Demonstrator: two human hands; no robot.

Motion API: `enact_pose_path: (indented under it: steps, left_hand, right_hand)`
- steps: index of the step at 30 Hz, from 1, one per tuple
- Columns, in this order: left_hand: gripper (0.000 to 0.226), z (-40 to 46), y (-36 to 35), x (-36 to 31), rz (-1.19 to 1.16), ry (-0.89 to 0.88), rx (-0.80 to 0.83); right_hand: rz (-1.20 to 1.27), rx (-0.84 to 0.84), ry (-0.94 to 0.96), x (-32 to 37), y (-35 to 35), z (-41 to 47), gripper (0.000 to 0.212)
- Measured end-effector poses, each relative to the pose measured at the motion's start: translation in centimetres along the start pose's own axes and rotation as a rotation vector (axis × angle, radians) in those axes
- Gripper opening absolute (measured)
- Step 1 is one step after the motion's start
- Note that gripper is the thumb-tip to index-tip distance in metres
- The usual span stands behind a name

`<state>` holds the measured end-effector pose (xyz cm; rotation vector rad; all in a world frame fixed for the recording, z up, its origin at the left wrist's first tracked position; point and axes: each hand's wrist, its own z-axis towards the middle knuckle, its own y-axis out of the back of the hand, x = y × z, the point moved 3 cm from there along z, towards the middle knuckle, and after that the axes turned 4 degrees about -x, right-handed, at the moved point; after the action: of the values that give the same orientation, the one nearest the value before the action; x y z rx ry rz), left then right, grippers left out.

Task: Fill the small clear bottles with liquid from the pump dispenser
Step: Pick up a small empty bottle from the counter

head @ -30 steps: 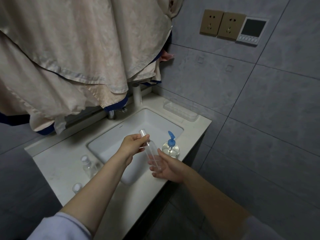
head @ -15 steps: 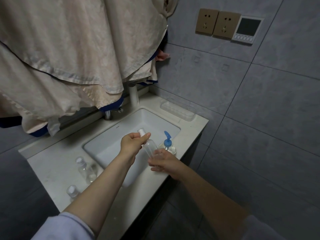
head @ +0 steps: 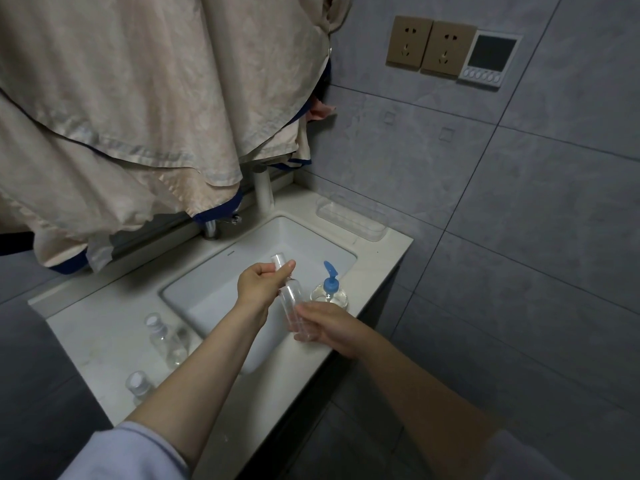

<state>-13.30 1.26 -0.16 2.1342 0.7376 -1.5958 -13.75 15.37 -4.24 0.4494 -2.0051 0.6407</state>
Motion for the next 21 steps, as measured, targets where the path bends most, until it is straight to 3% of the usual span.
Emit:
enact_pose_path:
  steps: [9,14,21]
  left_hand:
    - [0.036,0.6,0.1,-1.2,-0.072,-0.059,-0.081]
    - [0.041,1.4,1.0,-2.6,-0.195,-0.11,-0.191]
    - [0.021,2.6,2.9,-5.6,-0.399,-0.209,-0.39]
  right_hand:
    - [-0.251,-0.174,0.102,-0.3,1.0,-0.4,0.041]
    - [-0.281,-0.184,0.118,-0.6,1.9,-0.9,0.031]
    - [-0.289,-0.266,0.097,-0.2,3.5,-1.4,0.033]
